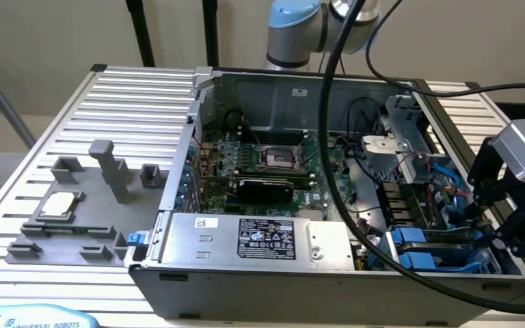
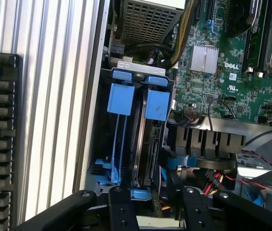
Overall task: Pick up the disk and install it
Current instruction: 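Insert the first disk wire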
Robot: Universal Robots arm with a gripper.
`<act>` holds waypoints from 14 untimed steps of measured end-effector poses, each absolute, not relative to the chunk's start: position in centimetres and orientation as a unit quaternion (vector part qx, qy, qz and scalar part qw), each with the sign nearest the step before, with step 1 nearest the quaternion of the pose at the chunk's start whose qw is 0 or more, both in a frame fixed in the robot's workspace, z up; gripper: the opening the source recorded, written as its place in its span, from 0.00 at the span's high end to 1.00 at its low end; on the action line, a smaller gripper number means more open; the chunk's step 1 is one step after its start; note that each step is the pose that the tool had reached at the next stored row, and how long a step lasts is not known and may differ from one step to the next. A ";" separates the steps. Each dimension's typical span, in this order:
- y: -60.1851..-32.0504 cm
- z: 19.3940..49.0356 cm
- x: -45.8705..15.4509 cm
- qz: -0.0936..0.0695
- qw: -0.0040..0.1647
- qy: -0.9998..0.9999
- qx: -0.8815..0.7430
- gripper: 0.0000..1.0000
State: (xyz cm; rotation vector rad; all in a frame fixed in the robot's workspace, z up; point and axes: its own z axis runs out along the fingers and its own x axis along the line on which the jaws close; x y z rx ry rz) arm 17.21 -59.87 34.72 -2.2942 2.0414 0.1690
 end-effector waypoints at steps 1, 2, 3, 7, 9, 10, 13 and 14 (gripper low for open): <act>-59.9 34.8 17.2 0.055 0.034 0.662 -0.746 0.58; -59.9 34.8 17.2 0.056 0.034 0.661 -0.747 0.58; -59.9 34.9 17.2 0.056 0.035 0.660 -0.748 0.58; -59.8 34.9 17.2 0.056 0.035 0.659 -0.750 0.58; -59.8 34.9 17.2 0.055 0.035 0.658 -0.750 0.60; -59.8 34.9 17.2 0.055 0.036 0.658 -0.750 0.67; -59.8 34.9 17.2 0.055 0.036 0.657 -0.751 0.74; -59.8 34.9 17.2 0.055 0.036 0.656 -0.752 0.74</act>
